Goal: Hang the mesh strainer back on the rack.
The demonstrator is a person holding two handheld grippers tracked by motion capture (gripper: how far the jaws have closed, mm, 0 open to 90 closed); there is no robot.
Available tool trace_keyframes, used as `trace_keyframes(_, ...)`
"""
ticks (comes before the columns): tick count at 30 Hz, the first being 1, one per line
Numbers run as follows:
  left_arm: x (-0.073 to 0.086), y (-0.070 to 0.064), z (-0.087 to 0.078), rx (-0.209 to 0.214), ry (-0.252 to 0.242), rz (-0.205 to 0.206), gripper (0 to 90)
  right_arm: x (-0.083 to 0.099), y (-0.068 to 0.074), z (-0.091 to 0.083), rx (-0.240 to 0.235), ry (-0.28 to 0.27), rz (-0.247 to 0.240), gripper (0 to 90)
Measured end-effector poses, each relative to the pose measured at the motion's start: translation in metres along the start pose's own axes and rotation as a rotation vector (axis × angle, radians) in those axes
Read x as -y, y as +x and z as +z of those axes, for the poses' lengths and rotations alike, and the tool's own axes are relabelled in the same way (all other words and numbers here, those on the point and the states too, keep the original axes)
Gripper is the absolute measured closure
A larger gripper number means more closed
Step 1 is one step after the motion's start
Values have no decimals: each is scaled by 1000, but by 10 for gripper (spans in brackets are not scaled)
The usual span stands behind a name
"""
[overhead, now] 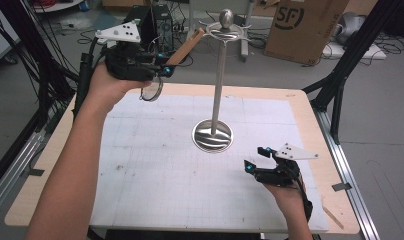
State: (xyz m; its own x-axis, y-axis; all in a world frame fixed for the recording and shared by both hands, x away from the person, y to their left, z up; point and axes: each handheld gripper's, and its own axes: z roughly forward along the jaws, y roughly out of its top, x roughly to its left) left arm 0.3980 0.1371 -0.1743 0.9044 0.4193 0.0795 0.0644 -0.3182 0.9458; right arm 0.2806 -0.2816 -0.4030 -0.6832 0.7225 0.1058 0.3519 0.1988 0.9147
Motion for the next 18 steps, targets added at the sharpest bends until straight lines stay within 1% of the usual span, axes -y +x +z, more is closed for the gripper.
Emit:
trace_keyframes(3,0,-2,5,7,9,7,686,0,0,-1,0,-1,-2,257)
trace_keyframes(8,-2,-8,12,21,12,18,686,0,0,-2,3,-3,-2,257)
trace_keyframes(10,-2,-11,16,17,16,17,686,0,0,-1,2,-3,-1,257)
trace_keyframes(11,-2,-11,17,15,26,21,686,0,0,-1,1,-3,-1,258)
trace_keyframes(14,-1,-13,24,8,37,16,686,0,1,0,1,0,-2,257)
trace_keyframes(15,-1,-13,26,7,43,20,686,0,1,0,0,-1,-3,258)
trace_keyframes(18,-1,-16,32,-8,56,20,685,0,0,-1,1,-5,-3,257)
